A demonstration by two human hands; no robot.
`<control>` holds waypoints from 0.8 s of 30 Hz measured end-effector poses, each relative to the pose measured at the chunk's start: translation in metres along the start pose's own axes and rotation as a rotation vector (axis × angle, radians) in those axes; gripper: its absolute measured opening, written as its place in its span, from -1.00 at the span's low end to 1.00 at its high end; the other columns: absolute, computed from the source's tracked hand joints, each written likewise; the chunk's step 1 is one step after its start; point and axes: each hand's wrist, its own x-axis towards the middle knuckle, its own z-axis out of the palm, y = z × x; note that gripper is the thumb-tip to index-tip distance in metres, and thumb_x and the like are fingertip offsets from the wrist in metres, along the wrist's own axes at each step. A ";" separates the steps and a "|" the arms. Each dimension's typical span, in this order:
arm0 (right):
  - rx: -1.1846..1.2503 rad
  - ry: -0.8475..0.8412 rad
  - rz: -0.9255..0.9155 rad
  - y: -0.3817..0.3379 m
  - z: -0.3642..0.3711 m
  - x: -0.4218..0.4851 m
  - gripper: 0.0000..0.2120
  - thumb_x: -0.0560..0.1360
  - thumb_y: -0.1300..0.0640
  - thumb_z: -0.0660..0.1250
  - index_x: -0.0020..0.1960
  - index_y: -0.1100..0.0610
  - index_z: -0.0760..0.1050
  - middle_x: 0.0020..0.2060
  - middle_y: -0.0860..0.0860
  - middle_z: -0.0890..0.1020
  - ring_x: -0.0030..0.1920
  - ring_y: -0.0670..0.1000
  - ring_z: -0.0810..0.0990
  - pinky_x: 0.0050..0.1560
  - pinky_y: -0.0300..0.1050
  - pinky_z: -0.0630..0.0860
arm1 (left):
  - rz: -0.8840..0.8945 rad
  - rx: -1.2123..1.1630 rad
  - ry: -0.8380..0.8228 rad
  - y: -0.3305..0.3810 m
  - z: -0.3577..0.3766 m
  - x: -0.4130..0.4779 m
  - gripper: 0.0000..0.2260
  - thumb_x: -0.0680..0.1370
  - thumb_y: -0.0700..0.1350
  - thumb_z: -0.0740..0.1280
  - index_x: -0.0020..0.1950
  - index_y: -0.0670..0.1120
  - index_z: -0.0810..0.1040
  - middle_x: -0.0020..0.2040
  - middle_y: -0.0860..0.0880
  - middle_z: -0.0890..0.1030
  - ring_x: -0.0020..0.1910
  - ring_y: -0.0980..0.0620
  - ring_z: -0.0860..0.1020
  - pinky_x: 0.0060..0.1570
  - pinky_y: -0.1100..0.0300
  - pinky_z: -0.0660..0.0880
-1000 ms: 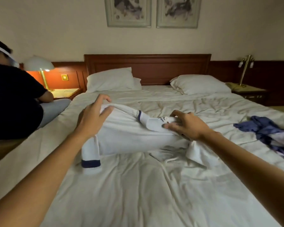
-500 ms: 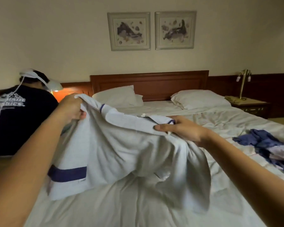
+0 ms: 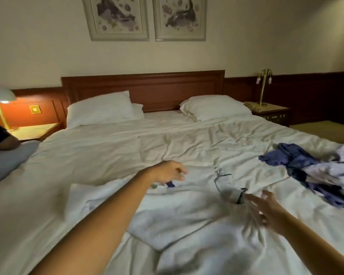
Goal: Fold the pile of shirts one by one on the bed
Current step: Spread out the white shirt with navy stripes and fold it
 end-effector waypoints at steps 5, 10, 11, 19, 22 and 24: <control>-1.042 0.158 -0.483 0.060 0.014 -0.011 -0.35 0.51 -0.19 0.35 0.54 -0.19 0.19 0.48 0.09 0.28 0.48 0.18 0.26 0.39 0.09 0.30 | -0.131 0.124 0.082 -0.104 0.060 -0.065 -0.82 0.50 0.06 0.48 0.05 0.07 0.60 0.14 0.09 0.51 0.13 0.14 0.52 0.18 0.25 0.44; -1.097 -0.666 -0.797 0.078 0.070 -0.053 -0.28 0.32 -0.61 0.15 0.43 -0.54 0.05 0.52 -0.33 0.06 0.56 -0.19 -0.09 0.52 -0.05 -0.12 | -0.065 -0.078 0.033 -0.143 0.098 -0.118 -0.65 0.51 -0.15 0.47 0.28 0.04 0.58 0.31 0.10 0.45 0.31 0.24 0.43 0.26 0.42 0.38; -1.184 -0.702 -0.826 0.085 0.081 -0.054 -0.24 0.30 -0.62 0.14 0.45 -0.50 0.06 0.53 -0.28 0.09 0.55 -0.18 -0.06 0.51 -0.06 -0.14 | -0.074 -0.104 -0.005 -0.144 0.103 -0.123 -0.58 0.49 -0.16 0.49 0.34 0.01 0.55 0.35 0.13 0.41 0.36 0.27 0.38 0.31 0.37 0.37; -0.685 -0.425 -0.860 0.051 0.086 -0.064 -0.85 0.60 -0.10 0.27 -0.02 -0.04 0.49 -0.19 -0.17 0.63 -0.10 -0.19 0.60 -0.07 -0.23 0.41 | -0.021 -0.200 0.515 -0.113 0.096 -0.134 -0.89 0.60 -0.26 0.34 -0.13 -0.18 0.52 -0.24 -0.02 0.52 -0.24 0.12 0.43 -0.11 0.11 0.36; -0.358 -0.268 -0.824 0.013 0.074 -0.073 -0.74 0.64 -0.04 0.21 -0.05 0.12 0.51 -0.15 -0.06 0.62 -0.11 -0.20 0.59 -0.12 -0.40 0.40 | 0.021 -0.315 0.678 -0.075 0.061 -0.137 -0.86 0.66 -0.22 0.24 -0.09 -0.09 0.49 -0.21 0.06 0.53 -0.16 0.04 0.48 -0.11 0.19 0.36; -0.170 -0.222 -0.745 -0.019 0.069 -0.080 -0.72 0.66 -0.04 0.19 -0.08 0.10 0.54 -0.21 -0.21 0.66 -0.16 -0.35 0.56 -0.16 -0.55 0.37 | 0.065 -0.285 0.710 -0.048 0.035 -0.141 -0.85 0.65 -0.01 0.24 -0.11 0.02 0.43 -0.23 0.13 0.52 -0.12 -0.02 0.45 -0.09 0.18 0.32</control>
